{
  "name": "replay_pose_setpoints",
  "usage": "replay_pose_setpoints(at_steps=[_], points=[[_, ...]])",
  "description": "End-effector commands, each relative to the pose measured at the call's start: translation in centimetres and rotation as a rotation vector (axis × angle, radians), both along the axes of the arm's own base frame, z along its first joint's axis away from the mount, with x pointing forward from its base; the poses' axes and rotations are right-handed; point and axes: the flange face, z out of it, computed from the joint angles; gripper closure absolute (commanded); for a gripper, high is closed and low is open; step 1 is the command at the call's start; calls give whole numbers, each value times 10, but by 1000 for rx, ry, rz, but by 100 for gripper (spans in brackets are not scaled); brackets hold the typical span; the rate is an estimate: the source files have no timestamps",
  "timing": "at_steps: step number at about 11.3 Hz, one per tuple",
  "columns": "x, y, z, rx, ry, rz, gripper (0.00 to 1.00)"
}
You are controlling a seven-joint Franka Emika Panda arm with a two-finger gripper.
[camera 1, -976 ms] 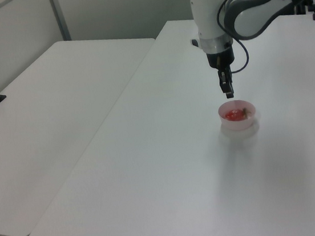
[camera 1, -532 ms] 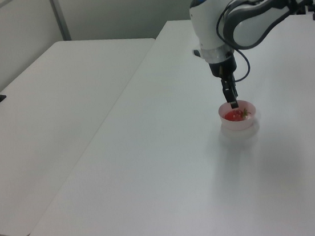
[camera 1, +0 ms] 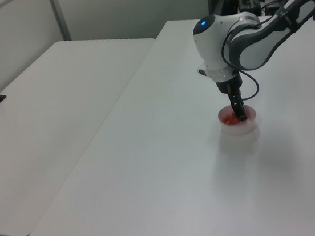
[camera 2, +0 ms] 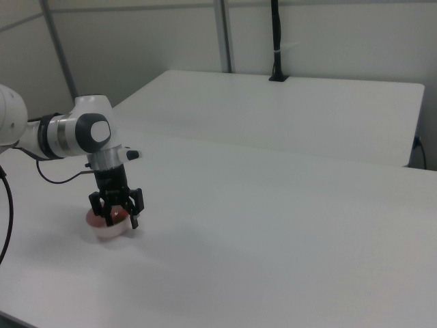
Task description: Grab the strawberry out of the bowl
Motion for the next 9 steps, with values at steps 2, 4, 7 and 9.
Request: replay_pose_setpoints(at_steps=[2,4,7,9], points=[[-1,9,2,-5,-47,22,26],[0,10,6,-2,-56,22,25],[7,3,52,8,-90,11,19],[14,6,82,23,-106,-30,19]])
